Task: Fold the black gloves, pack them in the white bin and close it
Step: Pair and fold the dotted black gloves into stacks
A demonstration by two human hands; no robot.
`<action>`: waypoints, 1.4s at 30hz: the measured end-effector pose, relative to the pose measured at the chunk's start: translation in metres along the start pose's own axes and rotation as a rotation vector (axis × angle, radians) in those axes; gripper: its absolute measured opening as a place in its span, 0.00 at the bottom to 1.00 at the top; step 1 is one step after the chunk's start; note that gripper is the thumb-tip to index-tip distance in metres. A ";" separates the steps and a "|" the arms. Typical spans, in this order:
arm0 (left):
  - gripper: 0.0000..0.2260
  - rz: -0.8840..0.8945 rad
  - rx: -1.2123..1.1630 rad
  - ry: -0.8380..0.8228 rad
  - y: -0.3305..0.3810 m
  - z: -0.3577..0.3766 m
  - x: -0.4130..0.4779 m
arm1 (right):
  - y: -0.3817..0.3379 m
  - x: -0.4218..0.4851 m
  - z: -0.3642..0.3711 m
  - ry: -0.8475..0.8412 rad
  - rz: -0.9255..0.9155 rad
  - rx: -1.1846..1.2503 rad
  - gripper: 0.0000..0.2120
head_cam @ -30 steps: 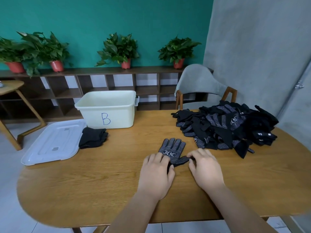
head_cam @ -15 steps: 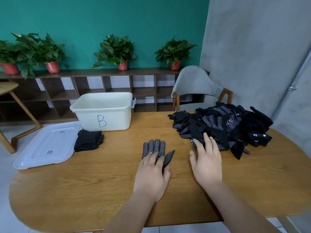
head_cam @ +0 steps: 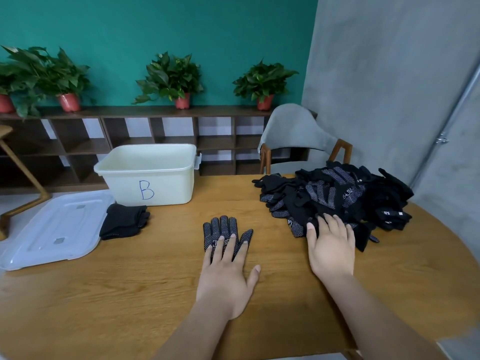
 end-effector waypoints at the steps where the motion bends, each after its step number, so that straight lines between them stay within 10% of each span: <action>1: 0.35 0.003 -0.007 0.003 0.000 0.000 0.000 | -0.005 -0.002 -0.006 0.042 -0.047 0.003 0.29; 16: 0.33 0.013 -0.068 0.063 0.001 -0.007 -0.003 | -0.014 -0.016 -0.016 0.075 -0.182 0.146 0.16; 27: 0.32 -0.010 -0.112 0.140 -0.001 -0.014 -0.006 | -0.046 0.030 -0.101 -0.181 -0.016 0.960 0.11; 35: 0.31 -0.073 -0.104 0.191 -0.004 -0.022 -0.013 | -0.061 0.061 -0.128 -0.069 0.200 1.463 0.09; 39: 0.30 -0.089 -0.079 0.161 -0.007 -0.023 -0.013 | -0.035 0.043 -0.084 -0.077 0.283 1.089 0.10; 42: 0.31 -0.108 -0.072 0.136 -0.010 -0.020 -0.013 | -0.028 0.012 -0.061 -0.066 0.020 0.522 0.12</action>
Point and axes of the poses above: each hand's wrist, its own x-axis towards the middle knuckle, its own z-axis out of the palm, y = z × x, the point moved 10 cm from there along x, towards the middle knuckle, and after that the axes turned 11 degrees about -x, right-handed, at the moved point
